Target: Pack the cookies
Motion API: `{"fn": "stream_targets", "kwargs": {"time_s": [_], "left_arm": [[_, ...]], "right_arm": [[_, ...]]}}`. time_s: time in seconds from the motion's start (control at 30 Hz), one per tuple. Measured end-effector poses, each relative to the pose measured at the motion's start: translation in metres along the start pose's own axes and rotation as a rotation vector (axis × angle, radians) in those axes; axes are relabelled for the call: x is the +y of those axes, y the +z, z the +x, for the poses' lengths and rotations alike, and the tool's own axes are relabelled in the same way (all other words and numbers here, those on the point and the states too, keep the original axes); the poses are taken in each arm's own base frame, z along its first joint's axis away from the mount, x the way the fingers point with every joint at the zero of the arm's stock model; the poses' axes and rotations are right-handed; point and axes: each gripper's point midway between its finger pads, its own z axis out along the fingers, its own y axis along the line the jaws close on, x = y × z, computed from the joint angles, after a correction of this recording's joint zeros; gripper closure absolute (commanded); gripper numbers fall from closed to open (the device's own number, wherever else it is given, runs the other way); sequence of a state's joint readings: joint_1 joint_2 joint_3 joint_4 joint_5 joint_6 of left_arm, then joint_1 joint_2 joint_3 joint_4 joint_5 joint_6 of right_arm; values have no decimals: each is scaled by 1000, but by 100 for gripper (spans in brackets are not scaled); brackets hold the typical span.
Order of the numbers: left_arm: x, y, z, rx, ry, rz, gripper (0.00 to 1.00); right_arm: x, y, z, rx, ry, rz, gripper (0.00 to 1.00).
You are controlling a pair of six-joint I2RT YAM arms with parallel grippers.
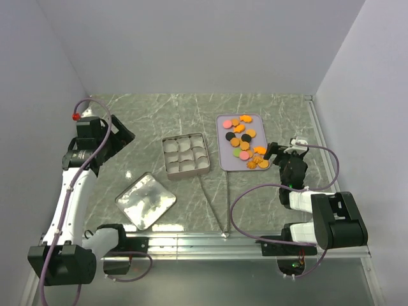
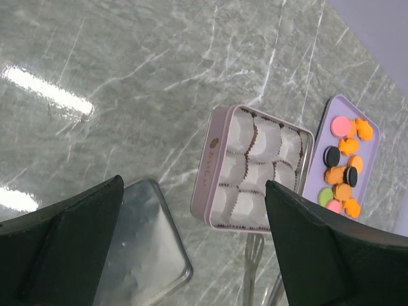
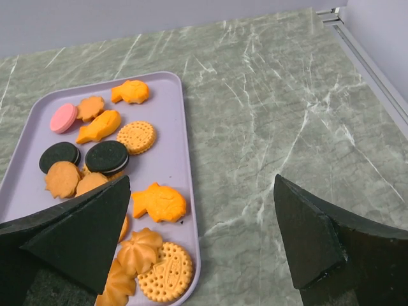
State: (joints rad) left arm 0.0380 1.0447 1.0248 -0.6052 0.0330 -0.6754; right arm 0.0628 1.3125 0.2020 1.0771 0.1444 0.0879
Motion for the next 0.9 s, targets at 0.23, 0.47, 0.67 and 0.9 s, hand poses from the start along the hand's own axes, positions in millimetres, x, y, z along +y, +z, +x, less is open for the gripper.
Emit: {"fn": "stream_targets", "kwargs": {"time_s": [0.23, 0.47, 0.67, 0.9], "left_arm": [[0, -23, 10, 44, -21, 6, 1], [15, -56, 26, -5, -137, -8, 0], [33, -63, 71, 84, -212, 0, 0], [22, -78, 73, 96, -131, 19, 1]], "right_arm": [[0, 0, 0, 0, 0, 0, 0], [-11, -1, -3, -2, 23, 78, 0], [-24, -21, -70, -116, 131, 188, 0], [21, -74, -206, -171, 431, 0, 0]]}}
